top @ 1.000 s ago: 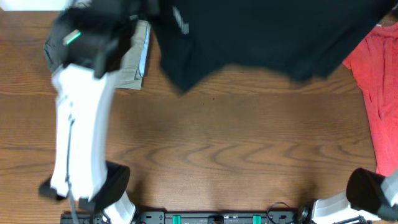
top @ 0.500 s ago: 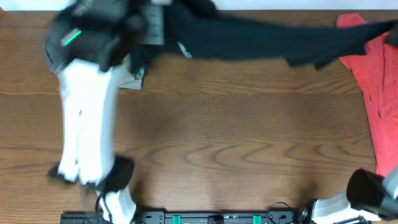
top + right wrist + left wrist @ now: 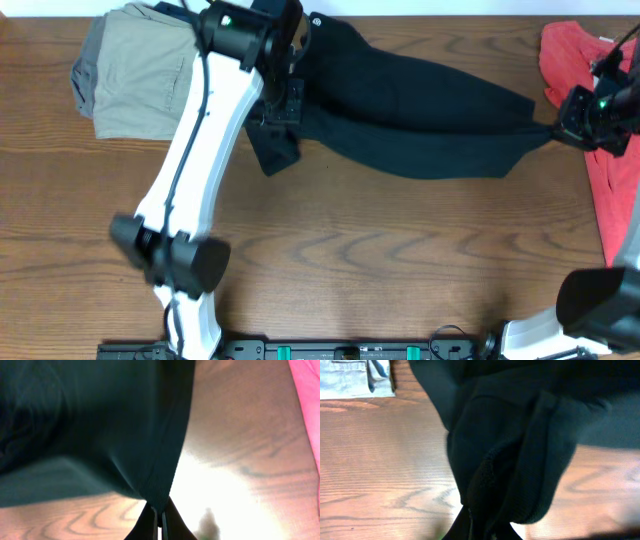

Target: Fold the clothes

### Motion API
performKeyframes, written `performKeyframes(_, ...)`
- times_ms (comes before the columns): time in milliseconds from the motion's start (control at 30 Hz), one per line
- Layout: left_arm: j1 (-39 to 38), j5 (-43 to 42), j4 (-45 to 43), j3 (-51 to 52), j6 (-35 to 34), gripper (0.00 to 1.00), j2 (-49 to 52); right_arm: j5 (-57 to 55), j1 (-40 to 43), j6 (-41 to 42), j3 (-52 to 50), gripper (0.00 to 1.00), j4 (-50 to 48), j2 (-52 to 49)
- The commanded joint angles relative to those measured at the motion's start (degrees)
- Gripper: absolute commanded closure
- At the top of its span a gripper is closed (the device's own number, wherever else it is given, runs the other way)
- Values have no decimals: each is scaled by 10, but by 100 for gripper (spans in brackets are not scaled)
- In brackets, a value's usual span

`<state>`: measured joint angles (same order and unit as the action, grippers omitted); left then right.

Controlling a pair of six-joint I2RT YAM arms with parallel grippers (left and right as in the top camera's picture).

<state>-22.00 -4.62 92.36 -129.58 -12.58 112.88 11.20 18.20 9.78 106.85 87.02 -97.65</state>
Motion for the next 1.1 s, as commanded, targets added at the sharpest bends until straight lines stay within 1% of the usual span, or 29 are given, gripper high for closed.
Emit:
performKeyframes(0,-25,-16,44,33,-25,94,-54,-35,-5,-1,-14,99,16,54)
performKeyframes(167,-59,-16,44,129,-61,94,-108,-39,3,0,-59,99,20,103)
performKeyframes(333,-93,-16,40,258,-90,93,-161,-39,30,0,-138,99,5,146)
performKeyframes(467,-115,-16,15,363,-119,94,-203,-39,60,0,-205,99,-14,160)
performKeyframes(600,-139,-16,-9,476,-164,94,-249,-39,94,0,-254,99,-29,160)
performKeyframes(733,-167,-28,-34,566,-214,94,-292,-39,136,7,-266,99,-36,161)
performKeyframes(867,-197,-68,-76,629,-226,94,-322,-23,174,13,-267,99,-35,170)
performKeyframes(967,-217,-69,-99,658,-246,94,-326,-21,175,13,-267,99,-28,172)
performKeyframes(1067,-223,-67,-107,665,-246,94,-323,-22,163,13,-267,99,-17,172)
